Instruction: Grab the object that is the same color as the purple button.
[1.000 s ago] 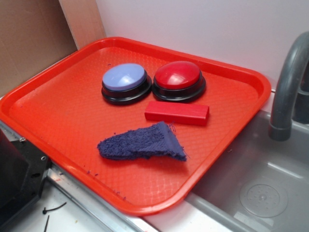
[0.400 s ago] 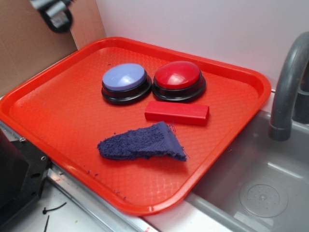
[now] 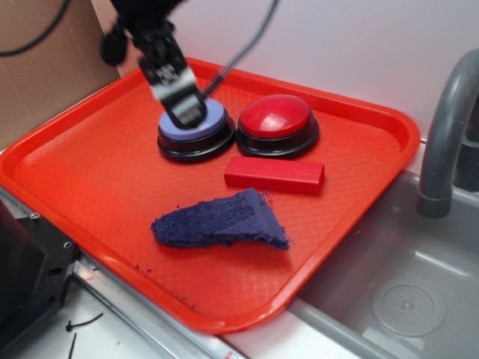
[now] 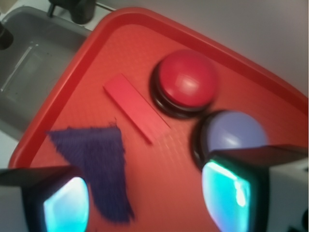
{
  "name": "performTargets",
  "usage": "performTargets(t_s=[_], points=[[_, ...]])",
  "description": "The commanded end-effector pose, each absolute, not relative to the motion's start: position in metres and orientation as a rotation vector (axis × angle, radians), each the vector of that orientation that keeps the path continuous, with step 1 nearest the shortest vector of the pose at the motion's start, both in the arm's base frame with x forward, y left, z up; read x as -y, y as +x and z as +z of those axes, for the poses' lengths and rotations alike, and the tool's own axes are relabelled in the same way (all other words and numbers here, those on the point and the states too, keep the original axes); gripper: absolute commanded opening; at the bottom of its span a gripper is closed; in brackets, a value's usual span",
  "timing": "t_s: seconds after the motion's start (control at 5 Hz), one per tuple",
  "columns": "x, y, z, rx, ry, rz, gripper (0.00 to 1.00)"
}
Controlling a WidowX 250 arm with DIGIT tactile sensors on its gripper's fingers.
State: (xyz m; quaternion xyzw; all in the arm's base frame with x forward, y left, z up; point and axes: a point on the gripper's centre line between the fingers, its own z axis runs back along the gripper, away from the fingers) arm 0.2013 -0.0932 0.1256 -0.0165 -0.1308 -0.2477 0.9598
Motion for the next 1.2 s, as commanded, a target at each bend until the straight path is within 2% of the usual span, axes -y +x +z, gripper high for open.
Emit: performTargets(t_s=[0.0,0.4,0.8,1.0], points=[[0.123,0.204,0.096,0.273,-0.066,-0.641,1.00],[0.126,0.184,0.052,0.179,-0.146,-0.690,1.00],[0.125,0.177,0.028,0.110,-0.119,-0.687,1.00],[0.123,0.175,0.019,0.093,-0.084,-0.656,1.00]])
